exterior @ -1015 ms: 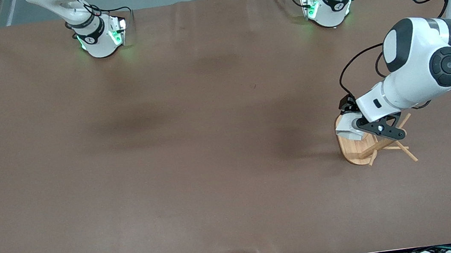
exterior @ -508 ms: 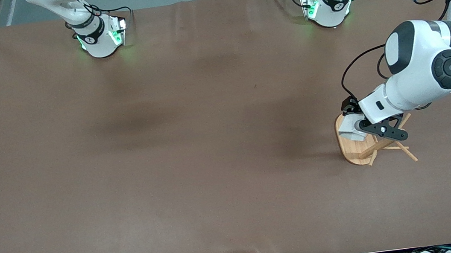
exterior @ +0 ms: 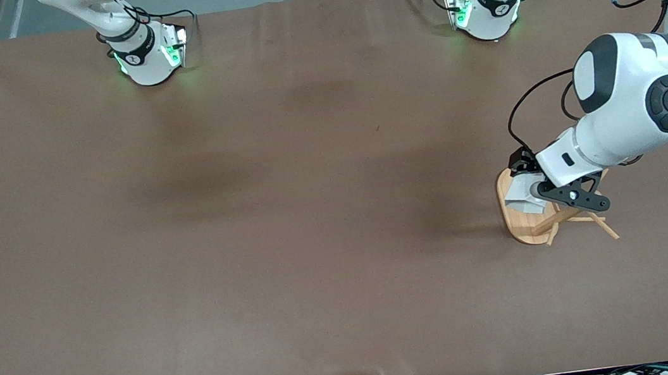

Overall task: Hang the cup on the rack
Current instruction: 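Lower the cup handle hole onto a rack peg with the left gripper, then push the cup further onto the peg with the left gripper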

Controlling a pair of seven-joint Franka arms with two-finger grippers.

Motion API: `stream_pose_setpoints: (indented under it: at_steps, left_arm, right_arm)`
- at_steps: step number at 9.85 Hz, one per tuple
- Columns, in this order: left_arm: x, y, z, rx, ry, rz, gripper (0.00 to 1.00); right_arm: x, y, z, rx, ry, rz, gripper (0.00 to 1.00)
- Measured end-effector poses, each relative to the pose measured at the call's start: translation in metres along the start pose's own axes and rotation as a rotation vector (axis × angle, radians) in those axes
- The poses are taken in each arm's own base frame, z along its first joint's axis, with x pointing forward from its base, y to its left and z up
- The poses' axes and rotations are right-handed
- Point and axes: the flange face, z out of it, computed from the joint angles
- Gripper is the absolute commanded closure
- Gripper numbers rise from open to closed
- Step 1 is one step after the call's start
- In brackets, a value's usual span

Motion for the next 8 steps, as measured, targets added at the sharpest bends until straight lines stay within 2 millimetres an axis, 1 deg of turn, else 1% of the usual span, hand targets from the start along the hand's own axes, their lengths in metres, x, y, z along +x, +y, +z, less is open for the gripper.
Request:
stream_pose_setpoints:
  at_steps: [3,5,8]
  left_arm:
    - [0.006,-0.002,0.002,0.000,0.004,0.000,0.99]
    - [0.011,-0.004,-0.002,-0.002,0.019,-0.004,0.99]
    - [0.012,-0.007,-0.004,-0.005,0.026,-0.010,0.99]
  right_arm:
    - [0.001,0.007,0.004,-0.002,-0.011,0.013,0.00]
    - [0.001,0.013,0.009,-0.004,-0.023,0.026,0.00]
    - [-0.001,0.015,0.012,-0.005,-0.041,0.028,0.00]
